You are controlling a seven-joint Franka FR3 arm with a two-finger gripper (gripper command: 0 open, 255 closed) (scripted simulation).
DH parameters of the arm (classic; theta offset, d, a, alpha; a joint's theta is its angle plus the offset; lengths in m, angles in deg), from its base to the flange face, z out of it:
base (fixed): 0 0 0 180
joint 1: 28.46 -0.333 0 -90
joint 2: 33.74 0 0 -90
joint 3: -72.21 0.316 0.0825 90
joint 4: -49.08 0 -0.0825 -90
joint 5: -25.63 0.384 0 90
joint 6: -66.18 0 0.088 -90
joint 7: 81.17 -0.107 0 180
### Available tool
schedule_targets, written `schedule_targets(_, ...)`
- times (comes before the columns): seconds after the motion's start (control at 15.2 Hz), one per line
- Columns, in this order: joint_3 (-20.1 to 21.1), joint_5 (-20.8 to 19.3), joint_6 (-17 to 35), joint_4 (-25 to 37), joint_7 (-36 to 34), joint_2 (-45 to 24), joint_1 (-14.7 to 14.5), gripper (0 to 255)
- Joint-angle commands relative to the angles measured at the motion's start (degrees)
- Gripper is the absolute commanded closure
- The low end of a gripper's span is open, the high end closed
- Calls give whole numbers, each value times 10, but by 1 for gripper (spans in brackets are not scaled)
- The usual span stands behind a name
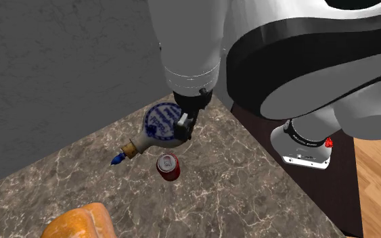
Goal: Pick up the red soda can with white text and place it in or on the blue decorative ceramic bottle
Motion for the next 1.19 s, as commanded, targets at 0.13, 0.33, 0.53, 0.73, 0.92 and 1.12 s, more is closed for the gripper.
schedule_targets(0.13, 40, -3, 67, 18, -44, -74, -4, 0)
schedule_targets(0.33, 68, -22, 113, 41, -83, -137, -4, 0)
schedule_targets(0.53, 92, -56, 153, 72, -130, -205, -4, 0)
schedule_targets(0.73, 93, -65, 171, 67, -137, -219, -4, 0)
schedule_targets(0.92, 95, -77, 195, 59, -146, -238, -3, 0)
schedule_targets(1.12, 95, -90, 216, 53, -156, -256, -2, 0)
